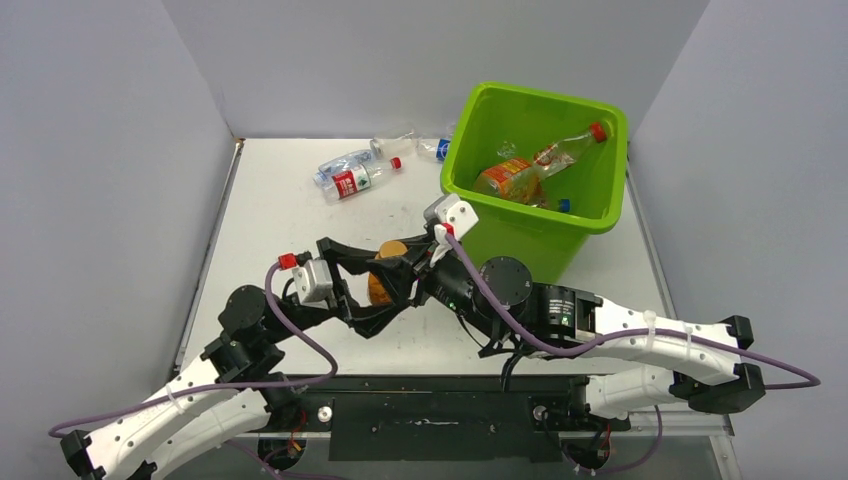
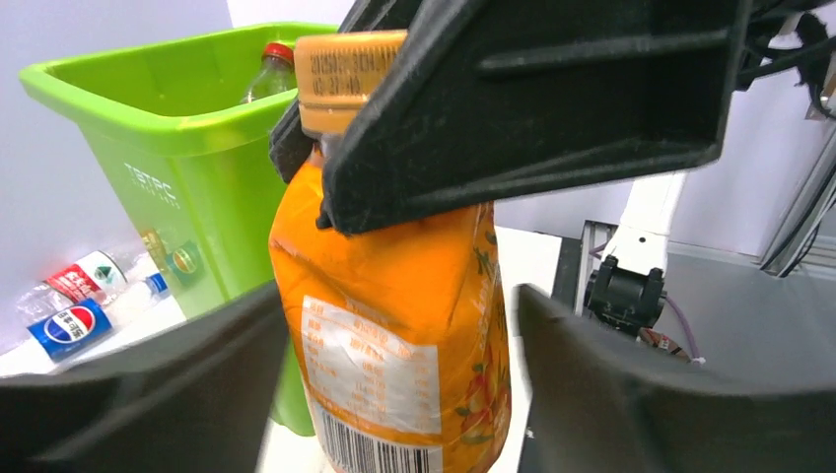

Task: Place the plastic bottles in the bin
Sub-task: Place the plastic bottle in the trash bin.

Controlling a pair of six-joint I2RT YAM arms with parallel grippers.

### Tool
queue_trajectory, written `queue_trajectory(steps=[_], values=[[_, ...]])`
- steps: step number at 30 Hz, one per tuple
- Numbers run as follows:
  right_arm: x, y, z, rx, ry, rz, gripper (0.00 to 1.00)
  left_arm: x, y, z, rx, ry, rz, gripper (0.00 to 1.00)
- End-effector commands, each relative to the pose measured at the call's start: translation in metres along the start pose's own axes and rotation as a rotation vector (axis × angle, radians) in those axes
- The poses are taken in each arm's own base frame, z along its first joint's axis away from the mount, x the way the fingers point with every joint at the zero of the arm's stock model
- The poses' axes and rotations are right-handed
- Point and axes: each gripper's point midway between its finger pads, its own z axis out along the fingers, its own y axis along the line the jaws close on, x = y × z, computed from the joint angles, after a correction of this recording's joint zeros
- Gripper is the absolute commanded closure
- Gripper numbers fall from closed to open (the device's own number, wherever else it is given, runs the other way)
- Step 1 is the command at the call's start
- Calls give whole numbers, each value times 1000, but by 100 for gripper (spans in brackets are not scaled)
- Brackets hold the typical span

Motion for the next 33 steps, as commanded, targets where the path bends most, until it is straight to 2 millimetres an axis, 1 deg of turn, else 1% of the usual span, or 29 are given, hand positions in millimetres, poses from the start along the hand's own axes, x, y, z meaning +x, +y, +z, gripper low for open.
queue_trajectory(steps=[1,3,5,7,9,10,12,13,14,15,16,17,18,19,20,21,23,24,25,26,27,28,29,30,31,33], values=[[-63,-13,-20,58,-132,58,95,-29,0,0,-6,-135,40,3],[-95,-26,-35,105,-181,51,95,-31,9,-5,-66,-165,42,4],[-128,-42,-51,167,-235,31,95,-31,25,-11,-161,-182,39,4],[-156,-65,-66,289,-275,-4,95,-31,37,-18,-238,-193,36,4],[-178,-92,-80,459,-297,-57,95,-29,47,-23,-296,-186,35,4],[-186,-105,-84,550,-297,-116,95,-27,52,-26,-326,-177,34,4],[-195,-133,-90,726,-292,-172,95,-25,59,-29,-371,-157,31,4],[-199,-148,-88,780,-294,-183,95,-25,62,-30,-391,-146,29,4],[-203,-168,-81,821,-295,-182,95,-22,66,-32,-413,-130,25,4],[-208,-194,-76,856,-298,-171,95,-22,69,-33,-435,-125,20,4],[-205,-221,-66,867,-273,-141,95,-23,74,-35,-467,-121,14,4],[-205,-248,-62,890,-274,-97,95,-22,78,-36,-490,-115,7,4],[-195,-269,-55,910,-250,-74,95,-21,81,-37,-508,-110,1,4],[-193,-282,-53,935,-263,-66,95,-20,84,-38,-528,-105,-4,4],[-186,-292,-50,954,-264,-64,95,-18,88,-40,-549,-97,-9,4],[-183,-305,-51,982,-276,-50,95,-16,92,-42,-575,-93,-16,4],[-174,-334,-47,994,-275,-6,95,-13,100,-47,-631,-86,-21,4],[-167,-344,-36,946,-255,23,91,-12,104,-50,-662,-81,-23,4],[-161,-354,-31,926,-232,46,67,-11,109,-53,-693,-74,-22,4],[-158,-358,-27,921,-215,64,41,-9,114,-56,-723,-64,-21,4],[-159,-358,-28,930,-215,69,24,-7,118,-59,-755,-54,-21,4],[-161,-357,-33,938,-226,74,13,-6,122,-62,-781,-43,-19,4],[-167,-353,-42,943,-258,79,4,-5,125,-65,-807,-37,-18,4],[-171,-350,-51,953,-281,77,4,-5,129,-68,-833,-33,-17,4],[-176,-346,-63,966,-300,69,7,-4,131,-70,-849,-30,-17,4],[-181,-342,-88,1019,-317,56,10,-4,134,-72,-869,-28,-21,4]])
